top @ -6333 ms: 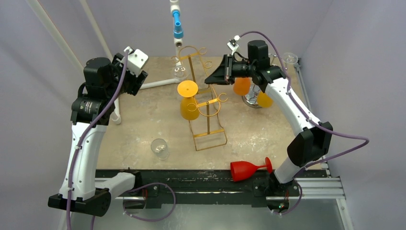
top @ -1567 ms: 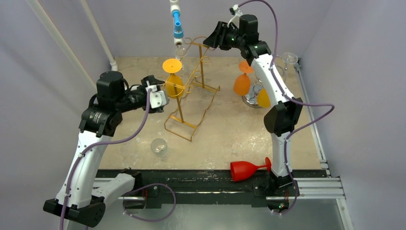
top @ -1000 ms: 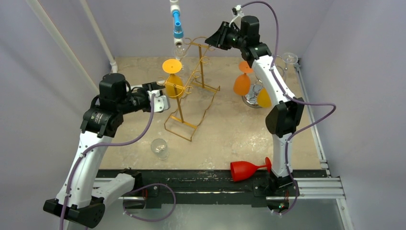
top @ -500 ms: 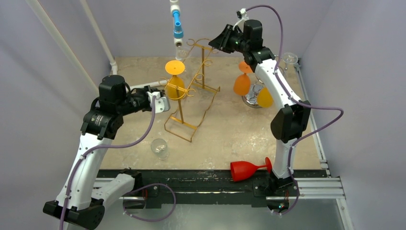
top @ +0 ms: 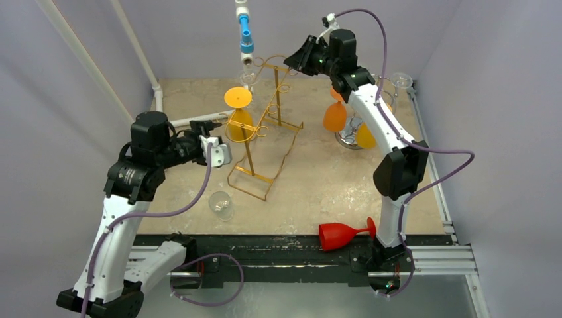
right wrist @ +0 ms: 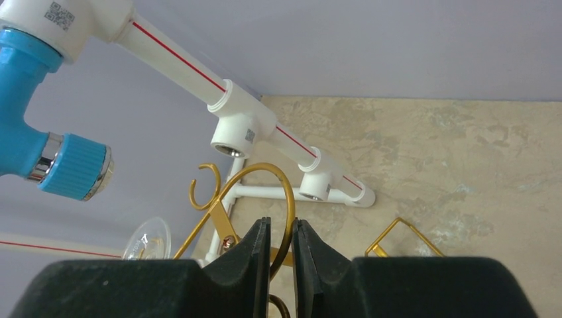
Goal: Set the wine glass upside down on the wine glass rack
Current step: Adjust the wine rack at the center of the board.
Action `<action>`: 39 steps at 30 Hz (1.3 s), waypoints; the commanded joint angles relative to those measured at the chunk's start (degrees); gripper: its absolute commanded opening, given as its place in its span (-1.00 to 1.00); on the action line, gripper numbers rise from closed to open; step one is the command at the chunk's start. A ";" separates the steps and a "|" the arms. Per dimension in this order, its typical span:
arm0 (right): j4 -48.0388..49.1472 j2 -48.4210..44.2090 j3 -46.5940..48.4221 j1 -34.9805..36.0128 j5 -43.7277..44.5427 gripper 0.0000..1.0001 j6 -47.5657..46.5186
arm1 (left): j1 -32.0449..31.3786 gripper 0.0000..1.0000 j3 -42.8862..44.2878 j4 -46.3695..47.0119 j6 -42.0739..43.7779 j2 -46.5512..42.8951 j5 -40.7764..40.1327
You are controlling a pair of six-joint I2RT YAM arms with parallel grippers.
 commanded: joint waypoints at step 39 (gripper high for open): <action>10.39 -15.09 -16.08 1.53 8.35 -0.68 1.70 | -2.11 -0.77 1.03 8.52 -4.78 6.05 -5.54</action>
